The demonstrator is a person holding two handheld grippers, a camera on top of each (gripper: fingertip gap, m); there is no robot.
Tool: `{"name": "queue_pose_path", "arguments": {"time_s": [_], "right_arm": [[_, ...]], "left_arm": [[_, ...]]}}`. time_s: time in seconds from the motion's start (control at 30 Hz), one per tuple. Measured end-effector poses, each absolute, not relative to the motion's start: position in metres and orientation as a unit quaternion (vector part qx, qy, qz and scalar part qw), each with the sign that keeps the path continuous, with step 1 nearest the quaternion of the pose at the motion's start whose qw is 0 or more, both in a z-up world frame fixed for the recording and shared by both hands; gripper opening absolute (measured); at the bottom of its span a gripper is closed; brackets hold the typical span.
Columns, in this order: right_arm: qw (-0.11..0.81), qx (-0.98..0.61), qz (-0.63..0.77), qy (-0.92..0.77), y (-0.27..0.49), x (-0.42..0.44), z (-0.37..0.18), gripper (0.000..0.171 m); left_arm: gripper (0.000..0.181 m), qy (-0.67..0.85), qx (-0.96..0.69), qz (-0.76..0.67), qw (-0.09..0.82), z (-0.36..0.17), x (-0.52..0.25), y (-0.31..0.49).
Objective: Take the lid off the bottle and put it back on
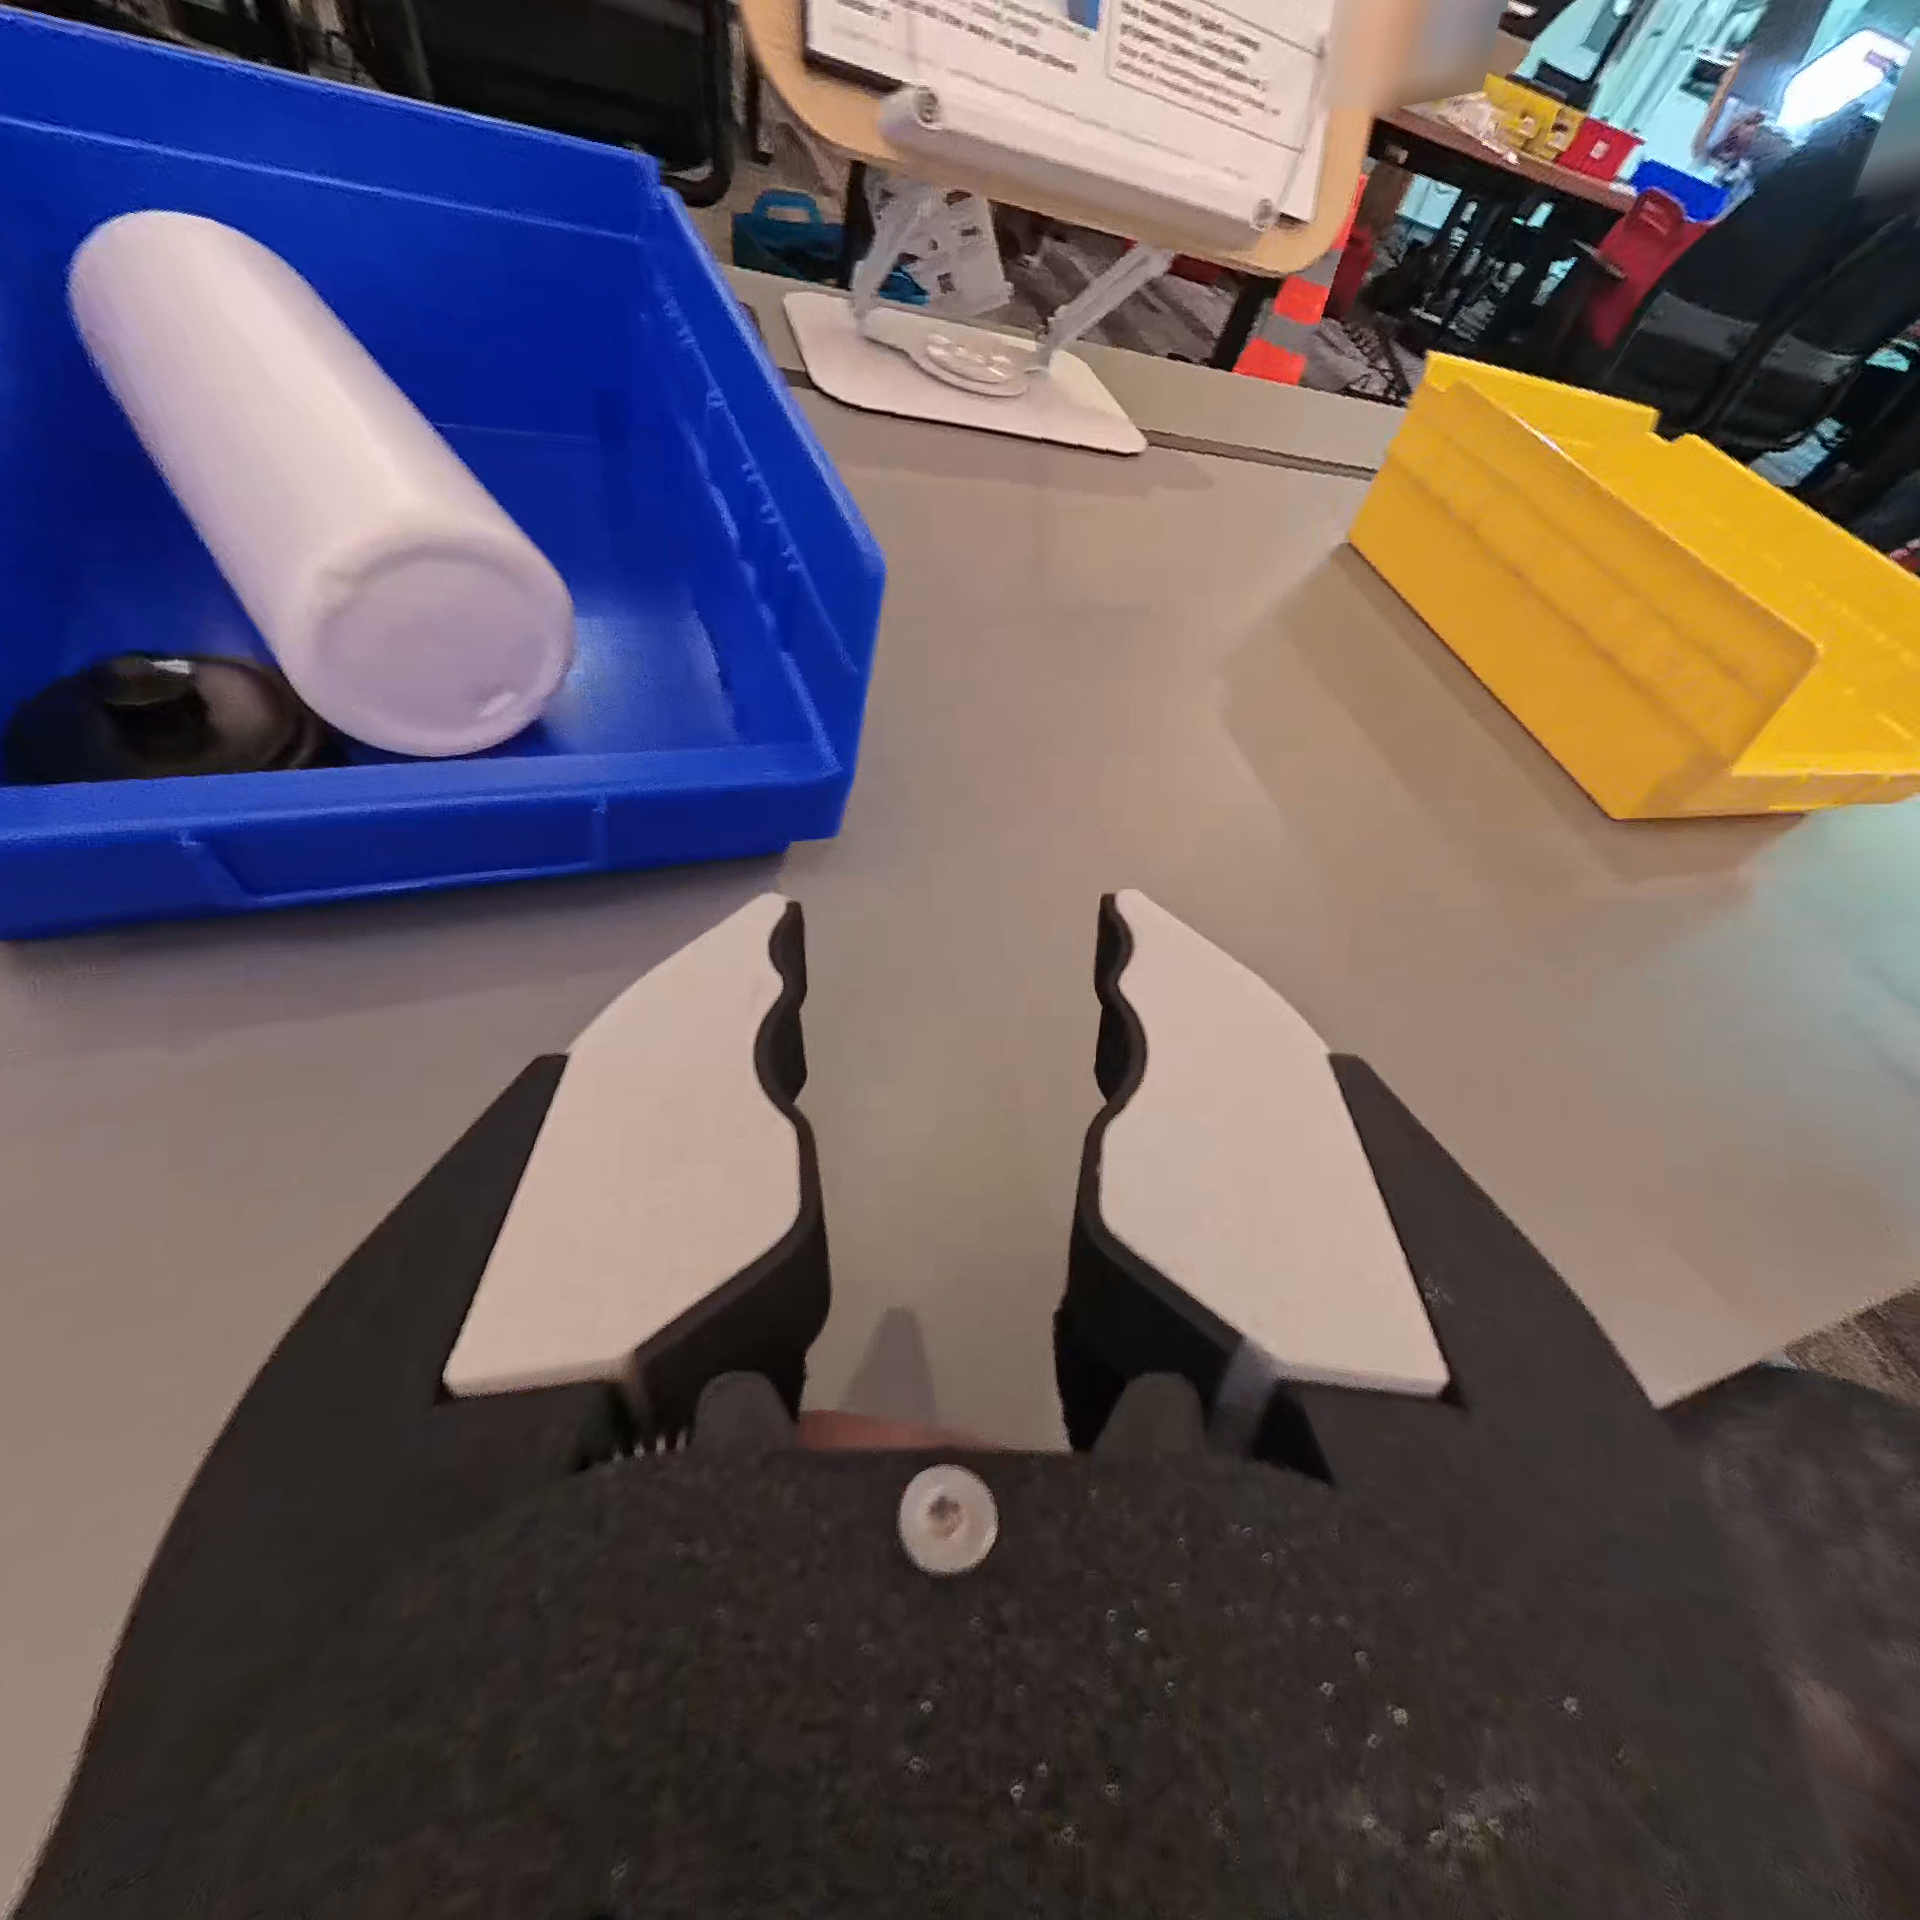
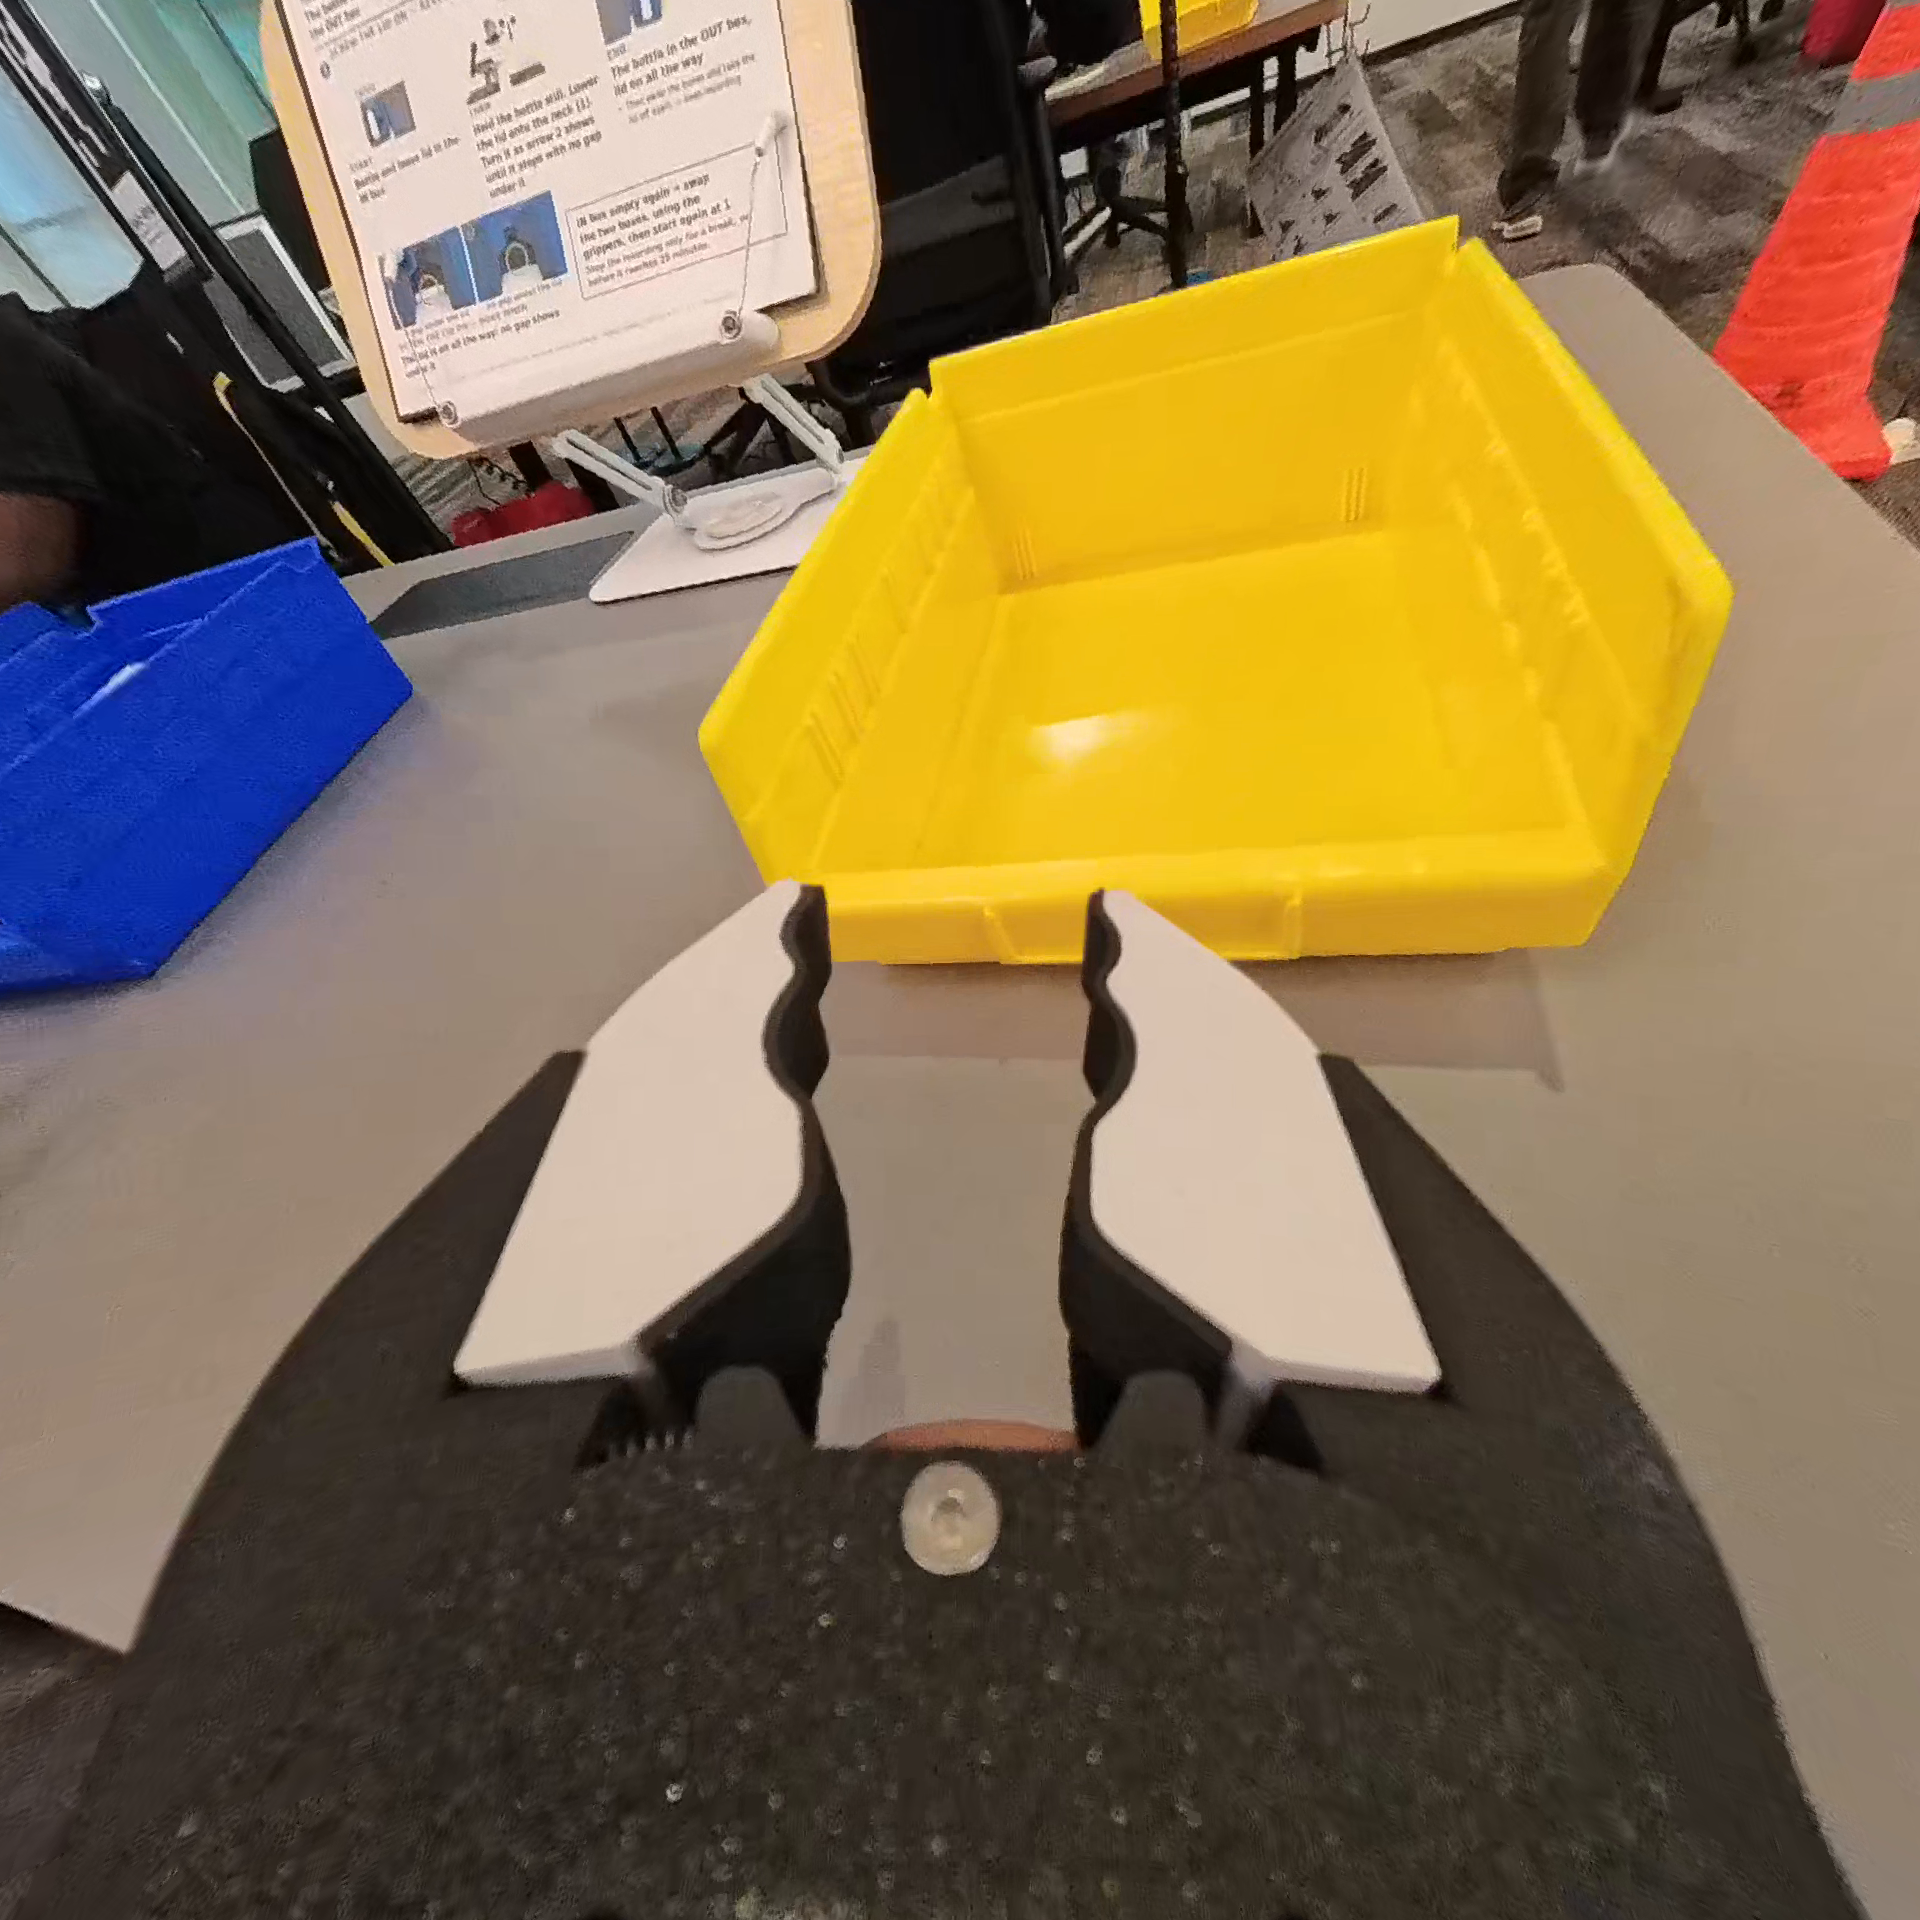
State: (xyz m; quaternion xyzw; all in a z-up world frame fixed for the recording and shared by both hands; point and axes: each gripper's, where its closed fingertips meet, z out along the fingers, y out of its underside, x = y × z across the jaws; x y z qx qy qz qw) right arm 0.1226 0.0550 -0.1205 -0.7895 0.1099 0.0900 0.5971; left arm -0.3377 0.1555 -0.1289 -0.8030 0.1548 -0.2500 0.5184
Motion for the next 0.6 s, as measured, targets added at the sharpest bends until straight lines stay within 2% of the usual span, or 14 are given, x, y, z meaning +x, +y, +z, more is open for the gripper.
{"name": "queue_pose_path", "arguments": {"time_s": [0.1,0.6], "right_arm": [[0.599,-0.792,0.058,0.106,0.056,0.132,-0.120,0.047],[0.593,-0.794,0.089,0.102,0.059,0.122,-0.123,0.043]], "left_arm": [[0.052,0.145,-0.810,-0.231,0.519,-0.133,-0.348,0.161],[0.052,0.145,-0.824,-0.228,0.499,-0.143,-0.348,0.162]]}}
